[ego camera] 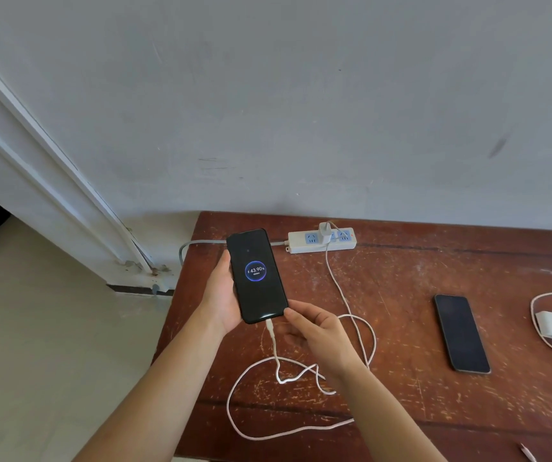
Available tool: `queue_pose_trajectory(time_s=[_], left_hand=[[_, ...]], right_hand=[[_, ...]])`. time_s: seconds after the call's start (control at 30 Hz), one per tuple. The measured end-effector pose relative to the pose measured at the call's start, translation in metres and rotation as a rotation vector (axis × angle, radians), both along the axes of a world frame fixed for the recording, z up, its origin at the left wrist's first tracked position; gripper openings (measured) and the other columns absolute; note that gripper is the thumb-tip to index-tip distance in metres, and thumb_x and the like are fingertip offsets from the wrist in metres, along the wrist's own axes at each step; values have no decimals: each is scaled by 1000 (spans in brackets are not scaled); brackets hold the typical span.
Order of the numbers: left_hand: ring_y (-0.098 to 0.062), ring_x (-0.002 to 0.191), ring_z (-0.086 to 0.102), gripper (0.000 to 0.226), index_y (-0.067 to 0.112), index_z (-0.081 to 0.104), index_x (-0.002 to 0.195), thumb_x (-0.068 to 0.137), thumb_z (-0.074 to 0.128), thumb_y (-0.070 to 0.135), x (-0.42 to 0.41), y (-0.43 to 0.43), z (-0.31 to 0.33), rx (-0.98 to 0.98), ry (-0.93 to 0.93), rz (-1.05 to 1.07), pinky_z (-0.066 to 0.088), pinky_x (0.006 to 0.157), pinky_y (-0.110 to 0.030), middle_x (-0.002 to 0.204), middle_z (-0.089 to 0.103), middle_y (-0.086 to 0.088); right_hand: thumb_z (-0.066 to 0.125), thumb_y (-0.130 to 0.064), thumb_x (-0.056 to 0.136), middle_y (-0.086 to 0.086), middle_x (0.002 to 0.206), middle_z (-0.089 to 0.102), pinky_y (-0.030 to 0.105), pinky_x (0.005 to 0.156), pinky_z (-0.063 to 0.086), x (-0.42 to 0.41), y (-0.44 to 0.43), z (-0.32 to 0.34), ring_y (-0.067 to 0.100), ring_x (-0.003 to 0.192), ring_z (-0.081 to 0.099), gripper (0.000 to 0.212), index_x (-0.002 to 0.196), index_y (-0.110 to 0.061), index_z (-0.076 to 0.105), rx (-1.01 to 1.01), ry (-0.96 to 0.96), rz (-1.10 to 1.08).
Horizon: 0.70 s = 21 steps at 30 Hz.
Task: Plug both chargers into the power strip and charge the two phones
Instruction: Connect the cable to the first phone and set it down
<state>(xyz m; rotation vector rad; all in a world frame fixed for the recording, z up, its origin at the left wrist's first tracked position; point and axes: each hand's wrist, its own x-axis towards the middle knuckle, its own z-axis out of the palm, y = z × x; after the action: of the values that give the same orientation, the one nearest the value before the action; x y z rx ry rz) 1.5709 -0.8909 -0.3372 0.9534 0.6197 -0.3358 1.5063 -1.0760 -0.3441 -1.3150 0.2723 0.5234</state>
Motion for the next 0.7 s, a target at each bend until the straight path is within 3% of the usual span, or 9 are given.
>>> queue_pose_trajectory(time_s=[0.13, 0.27, 0.47, 0.6, 0.7], left_hand=[[-31, 102, 70, 44, 13, 70, 121, 99, 47, 44, 9, 16, -15, 23, -13, -28, 60, 83, -47, 114, 72, -17], [-28, 99, 70, 37, 7, 67, 122, 99, 44, 25, 19, 37, -35, 40, 26, -15, 60, 75, -43, 109, 70, -16], [-29, 111, 67, 27, 13, 75, 113, 98, 53, 17, 36, 63, -69, 87, 78, -31, 55, 96, -47, 117, 73, -14], [-19, 84, 76, 23, 15, 71, 111, 100, 50, 11, 47, 75, -92, 171, 142, -16, 57, 74, -38, 98, 79, -8], [-20, 83, 74, 19, 14, 63, 116, 101, 51, 10, 56, 81, -105, 226, 189, -36, 55, 70, -37, 102, 75, -9]], right_hand=[[68, -19, 96, 10, 100, 81, 29, 83, 59, 14, 13, -16, 19, 91, 76, 20, 114, -21, 77, 8, 43, -2], [70, -18, 95, 11, 97, 81, 25, 77, 58, 31, 31, -32, 14, 85, 75, 20, 115, -19, 75, -52, 93, -7], [71, -13, 94, 9, 86, 78, 20, 69, 56, 48, 63, -71, 11, 77, 73, 24, 118, -10, 74, -134, 198, -22], [72, -9, 92, 2, 84, 77, 19, 69, 57, 54, 80, -96, 8, 75, 73, 27, 118, -15, 72, -178, 208, -56], [73, -8, 92, -1, 80, 77, 21, 69, 56, 59, 91, -111, 9, 73, 72, 29, 121, -13, 72, -227, 214, -77]])
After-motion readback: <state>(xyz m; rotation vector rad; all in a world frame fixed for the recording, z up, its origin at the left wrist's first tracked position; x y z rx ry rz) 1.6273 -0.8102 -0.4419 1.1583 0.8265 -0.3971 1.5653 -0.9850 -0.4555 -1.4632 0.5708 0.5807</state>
